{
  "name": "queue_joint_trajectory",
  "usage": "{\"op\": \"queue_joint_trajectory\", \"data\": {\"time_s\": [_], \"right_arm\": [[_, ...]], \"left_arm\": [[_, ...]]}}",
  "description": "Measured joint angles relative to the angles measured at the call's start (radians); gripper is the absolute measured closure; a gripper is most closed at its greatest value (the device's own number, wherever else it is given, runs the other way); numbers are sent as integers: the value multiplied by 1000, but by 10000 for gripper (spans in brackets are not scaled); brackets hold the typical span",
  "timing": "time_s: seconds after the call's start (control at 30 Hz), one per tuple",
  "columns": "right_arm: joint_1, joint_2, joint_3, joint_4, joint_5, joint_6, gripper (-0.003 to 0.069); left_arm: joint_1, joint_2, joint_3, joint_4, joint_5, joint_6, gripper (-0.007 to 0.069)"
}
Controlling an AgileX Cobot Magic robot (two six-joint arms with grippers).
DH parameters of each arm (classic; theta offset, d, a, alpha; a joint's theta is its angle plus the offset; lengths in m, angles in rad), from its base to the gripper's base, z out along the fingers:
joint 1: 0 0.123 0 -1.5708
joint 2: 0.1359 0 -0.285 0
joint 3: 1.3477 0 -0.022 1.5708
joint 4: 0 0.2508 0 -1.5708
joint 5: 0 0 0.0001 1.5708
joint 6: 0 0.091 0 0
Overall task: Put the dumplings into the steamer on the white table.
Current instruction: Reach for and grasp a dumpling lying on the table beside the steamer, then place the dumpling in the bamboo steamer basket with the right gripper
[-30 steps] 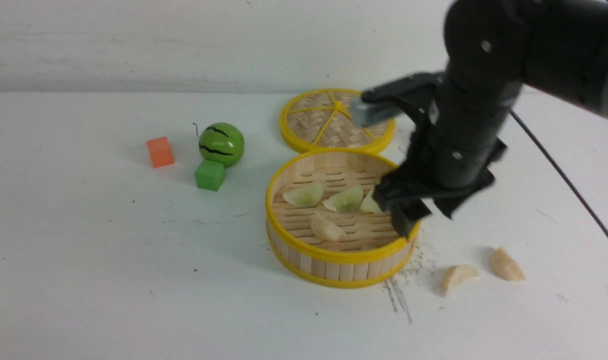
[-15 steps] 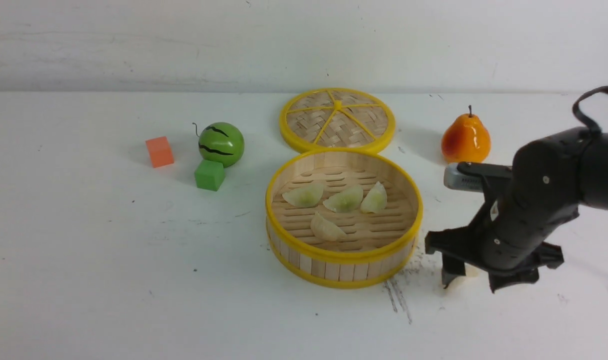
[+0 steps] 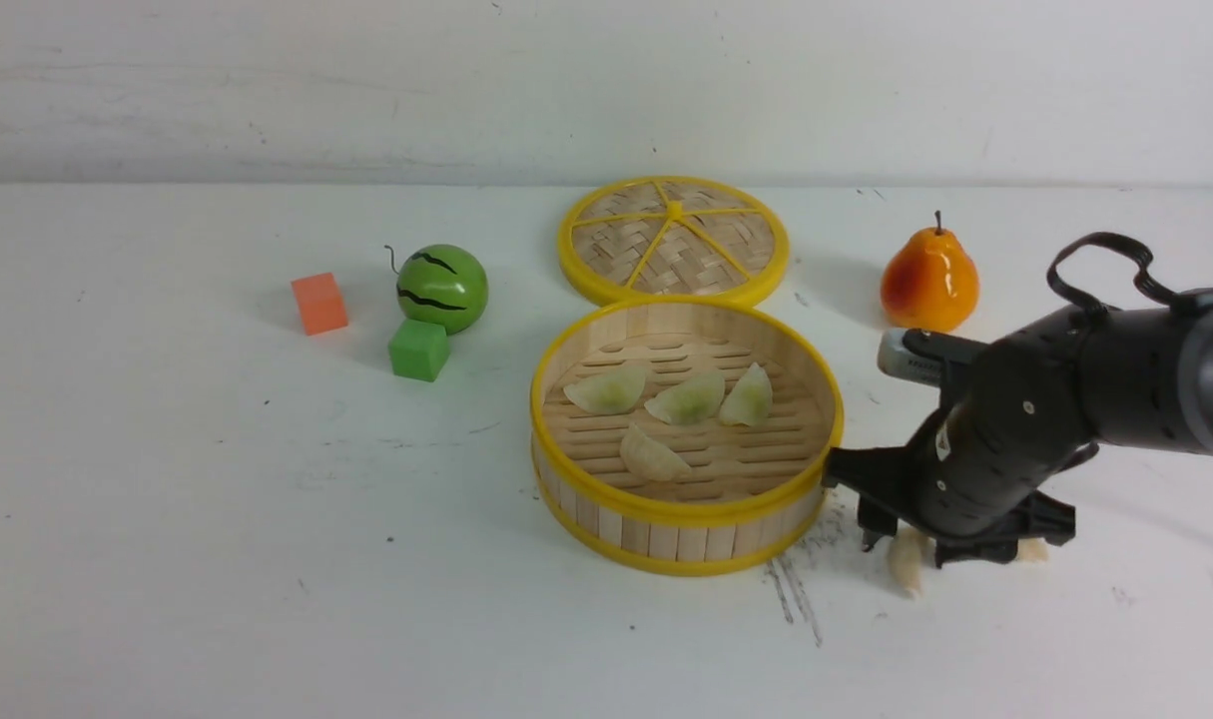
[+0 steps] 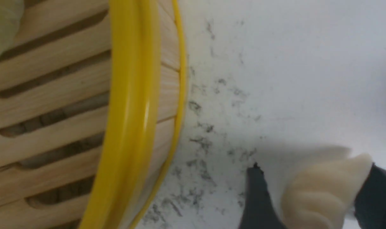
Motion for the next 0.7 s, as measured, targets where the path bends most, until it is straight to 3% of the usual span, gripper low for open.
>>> {"op": "queue_joint_trajectory", "data": {"time_s": [0.13,0.33,0.5,0.7], "right_arm": [[0,-1,-1,-18,35,-53,473],[27,-77,-42,9,172,-264,468],[94,-132,-220,73,196,-384,468],[162,-29,-389,117,210,-416,468]], "left_arm": [[0,0,0,0,0,0,610],[0,0,0,0,0,0,610],[0,0,0,0,-13,0,608],[0,0,0,-6,-13,0,605]]}}
